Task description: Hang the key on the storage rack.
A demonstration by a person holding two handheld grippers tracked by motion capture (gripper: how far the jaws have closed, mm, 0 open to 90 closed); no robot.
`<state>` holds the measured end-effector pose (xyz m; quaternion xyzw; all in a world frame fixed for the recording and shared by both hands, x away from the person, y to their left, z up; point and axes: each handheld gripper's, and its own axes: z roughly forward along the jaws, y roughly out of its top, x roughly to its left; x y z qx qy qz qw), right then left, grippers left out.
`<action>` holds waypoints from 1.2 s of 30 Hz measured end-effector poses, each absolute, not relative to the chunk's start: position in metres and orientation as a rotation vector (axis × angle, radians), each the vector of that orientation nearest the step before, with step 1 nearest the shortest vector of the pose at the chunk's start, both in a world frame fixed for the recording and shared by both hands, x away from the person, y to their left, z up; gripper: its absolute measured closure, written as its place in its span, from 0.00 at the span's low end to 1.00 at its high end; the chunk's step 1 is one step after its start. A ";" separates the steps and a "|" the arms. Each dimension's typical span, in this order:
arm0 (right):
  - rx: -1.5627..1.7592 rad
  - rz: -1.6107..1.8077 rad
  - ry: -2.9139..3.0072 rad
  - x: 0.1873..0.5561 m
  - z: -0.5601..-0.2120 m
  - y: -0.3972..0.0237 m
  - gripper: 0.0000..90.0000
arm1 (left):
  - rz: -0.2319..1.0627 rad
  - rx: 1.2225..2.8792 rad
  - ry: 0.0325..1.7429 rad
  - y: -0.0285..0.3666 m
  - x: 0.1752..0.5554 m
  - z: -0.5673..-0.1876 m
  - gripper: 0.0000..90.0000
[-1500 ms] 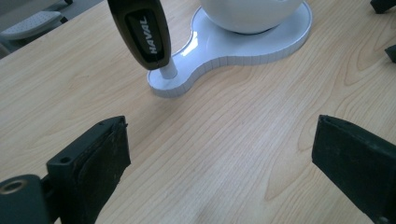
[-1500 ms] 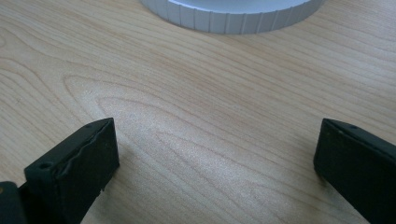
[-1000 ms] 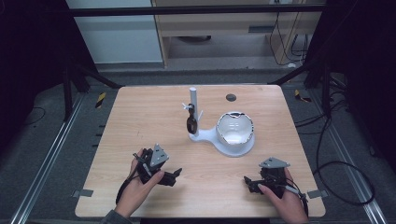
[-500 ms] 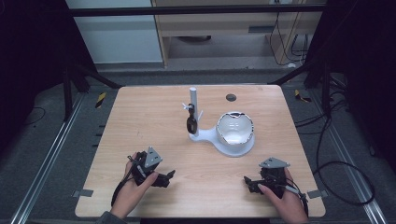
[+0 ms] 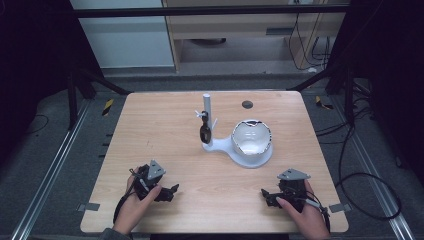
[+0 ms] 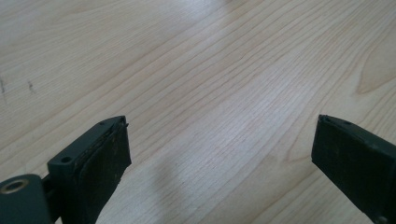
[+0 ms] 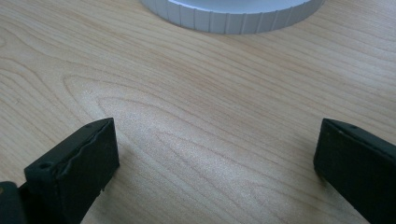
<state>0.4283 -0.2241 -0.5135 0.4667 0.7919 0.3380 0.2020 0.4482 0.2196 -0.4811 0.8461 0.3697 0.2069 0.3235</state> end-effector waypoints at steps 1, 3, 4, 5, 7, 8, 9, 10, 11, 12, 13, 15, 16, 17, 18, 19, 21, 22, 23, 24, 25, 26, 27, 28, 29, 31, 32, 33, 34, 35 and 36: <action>1.303 0.943 2.211 0.428 -0.514 -0.224 0.00 | 0.542 2.221 0.978 0.222 0.449 -0.483 0.04; 1.303 0.944 2.211 0.428 -0.514 -0.224 0.00 | 0.540 2.223 0.993 0.225 0.450 -0.485 0.04; 1.305 0.944 2.211 0.428 -0.514 -0.224 0.00 | 0.540 2.224 0.999 0.227 0.451 -0.485 0.04; 1.303 0.944 2.211 0.428 -0.514 -0.224 0.00 | 0.539 2.219 1.006 0.229 0.451 -0.486 0.04; 1.305 0.943 2.212 0.428 -0.513 -0.224 0.00 | 0.538 2.213 1.022 0.233 0.453 -0.487 0.04; 1.303 0.943 2.212 0.428 -0.514 -0.224 0.00 | 0.537 2.204 1.029 0.234 0.454 -0.488 0.04; 1.303 0.943 2.211 0.428 -0.514 -0.224 0.00 | 0.538 2.200 1.038 0.236 0.455 -0.489 0.04; 1.303 0.943 2.211 0.428 -0.514 -0.224 0.00 | 0.539 2.200 1.045 0.239 0.456 -0.489 0.04; 1.303 0.943 2.211 0.428 -0.514 -0.224 0.00 | 0.539 2.199 1.054 0.241 0.457 -0.490 0.04; 1.303 0.943 2.212 0.428 -0.514 -0.224 0.00 | 0.538 2.194 1.066 0.243 0.458 -0.491 0.04; 1.303 0.943 2.211 0.428 -0.514 -0.224 0.00 | 0.535 2.187 1.078 0.245 0.459 -0.492 0.05; 1.304 0.944 2.211 0.428 -0.514 -0.224 0.00 | 0.536 2.180 1.096 0.249 0.461 -0.493 0.05; 1.303 0.943 2.211 0.428 -0.514 -0.224 0.00 | 0.538 2.178 1.102 0.251 0.462 -0.494 0.05; 1.303 0.944 2.211 0.428 -0.514 -0.224 0.00 | 0.536 2.180 1.107 0.253 0.463 -0.494 0.05; 1.303 0.943 2.211 0.428 -0.514 -0.224 0.00 | 0.536 2.176 1.116 0.255 0.465 -0.495 0.05; 1.303 0.943 2.212 0.428 -0.514 -0.224 0.00 | 0.535 2.174 1.125 0.257 0.466 -0.496 0.05; 1.305 0.943 2.212 0.428 -0.513 -0.224 0.00 | 0.536 2.168 1.139 0.260 0.468 -0.497 0.05; 1.303 0.943 2.211 0.428 -0.514 -0.224 0.00 | 0.538 2.164 1.146 0.262 0.470 -0.497 0.05; 1.303 0.944 2.211 0.428 -0.514 -0.224 0.00 | 0.546 2.157 1.152 0.263 0.471 -0.498 0.05; 1.303 0.944 2.211 0.428 -0.514 -0.224 0.00 | 0.552 2.150 1.157 0.265 0.473 -0.498 0.05; 1.303 0.943 2.211 0.428 -0.514 -0.224 0.00 | 0.559 2.143 1.162 0.267 0.474 -0.498 0.05; 1.305 0.943 2.211 0.428 -0.513 -0.224 0.00 | 0.565 2.141 1.165 0.269 0.475 -0.499 0.05; 1.303 0.943 2.211 0.428 -0.514 -0.224 0.00 | 0.569 2.144 1.172 0.271 0.477 -0.500 0.05; 1.303 0.944 2.211 0.428 -0.514 -0.224 0.00 | 0.570 2.147 1.181 0.273 0.478 -0.502 0.05; 1.305 0.943 2.211 0.428 -0.513 -0.224 0.00 | 0.561 2.145 1.191 0.275 0.479 -0.503 0.05; 1.303 0.943 2.211 0.428 -0.514 -0.224 0.00 | 0.543 2.126 1.204 0.279 0.481 -0.504 0.04; 1.304 0.943 2.212 0.428 -0.513 -0.224 0.00 | 0.538 2.126 1.209 0.280 0.481 -0.504 0.03; 1.304 0.941 2.212 0.428 -0.513 -0.224 0.00 | 0.532 2.120 1.212 0.281 0.481 -0.505 0.03; 1.303 0.941 2.212 0.428 -0.513 -0.224 0.00 | 0.525 2.112 1.217 0.281 0.481 -0.505 0.03; 1.303 0.943 2.211 0.428 -0.514 -0.224 0.00 | 0.525 2.109 1.214 0.281 0.481 -0.506 0.02; 1.304 0.943 2.212 0.428 -0.513 -0.224 0.00 | 0.526 2.109 1.209 0.282 0.481 -0.507 0.01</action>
